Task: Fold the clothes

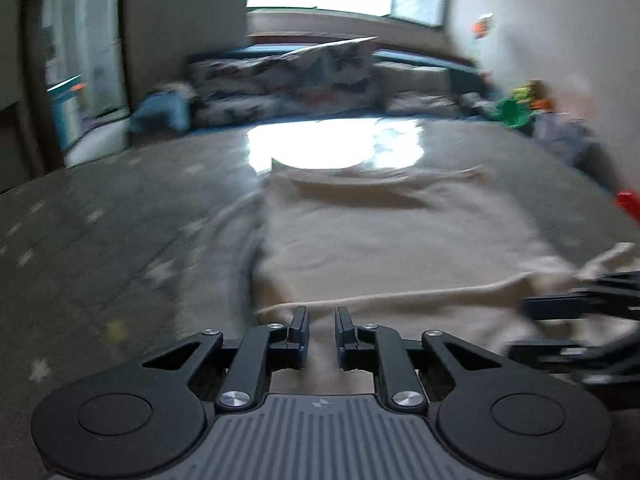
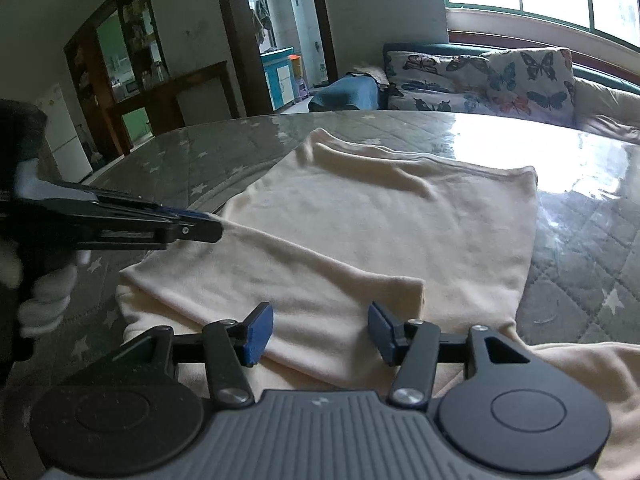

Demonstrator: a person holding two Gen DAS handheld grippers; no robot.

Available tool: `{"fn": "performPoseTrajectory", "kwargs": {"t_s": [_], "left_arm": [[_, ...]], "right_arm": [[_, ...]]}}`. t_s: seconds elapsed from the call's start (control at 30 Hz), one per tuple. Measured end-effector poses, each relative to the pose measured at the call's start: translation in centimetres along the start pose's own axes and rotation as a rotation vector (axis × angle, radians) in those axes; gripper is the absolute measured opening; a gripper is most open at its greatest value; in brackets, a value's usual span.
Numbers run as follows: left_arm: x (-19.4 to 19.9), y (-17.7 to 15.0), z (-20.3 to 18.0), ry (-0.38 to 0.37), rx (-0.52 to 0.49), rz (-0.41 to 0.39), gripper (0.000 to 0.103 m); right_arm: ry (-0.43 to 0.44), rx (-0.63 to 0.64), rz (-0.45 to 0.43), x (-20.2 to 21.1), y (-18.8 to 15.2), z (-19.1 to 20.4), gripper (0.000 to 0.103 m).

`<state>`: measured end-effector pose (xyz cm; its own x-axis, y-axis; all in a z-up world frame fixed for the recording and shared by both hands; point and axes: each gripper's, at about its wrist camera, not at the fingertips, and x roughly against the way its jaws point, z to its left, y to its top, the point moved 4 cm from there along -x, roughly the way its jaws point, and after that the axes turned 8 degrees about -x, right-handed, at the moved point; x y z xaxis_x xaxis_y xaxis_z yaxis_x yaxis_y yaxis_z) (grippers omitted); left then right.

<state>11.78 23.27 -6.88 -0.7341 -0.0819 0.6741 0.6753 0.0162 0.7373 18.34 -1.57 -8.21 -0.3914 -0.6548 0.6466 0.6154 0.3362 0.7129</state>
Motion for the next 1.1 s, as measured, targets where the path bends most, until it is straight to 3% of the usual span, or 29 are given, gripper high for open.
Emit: {"fn": "performPoseTrajectory", "kwargs": {"t_s": [0.07,0.2,0.3,0.43,0.57,0.73,0.83,1.1], "left_arm": [[0.7,-0.5,1.4,0.003,0.051,-0.009,0.01],[2.5,-1.2,3.1,0.067,0.058,-0.028,0.011],[3.2,-1.1,3.3,0.051,0.078,-0.052,0.011],[2.2,-0.3,1.2,-0.007,0.025,-0.069,0.011],[0.1,-0.4,0.5,0.039,-0.044,-0.051,0.011],[0.7,-0.4,2.2,0.124,-0.013,-0.049,0.011],[1.9,-1.2,3.5,0.134,0.051,-0.04,0.011],[2.9,-3.0,2.1,0.126,-0.022,-0.02,0.011]], "right_arm": [[0.002,0.012,-0.002,0.2,-0.1,0.0,0.054],[0.006,0.031,-0.014,0.3,0.2,0.1,0.054],[0.007,0.019,-0.017,-0.1,0.4,0.1,0.054],[-0.003,0.009,-0.013,-0.7,0.3,0.0,0.055],[-0.002,0.015,-0.017,-0.3,0.5,0.2,0.055],[0.01,0.016,-0.042,0.7,0.8,0.4,0.055],[0.013,0.018,-0.029,0.3,0.6,0.5,0.055],[0.011,0.025,-0.003,0.0,-0.4,0.9,0.055]]}}
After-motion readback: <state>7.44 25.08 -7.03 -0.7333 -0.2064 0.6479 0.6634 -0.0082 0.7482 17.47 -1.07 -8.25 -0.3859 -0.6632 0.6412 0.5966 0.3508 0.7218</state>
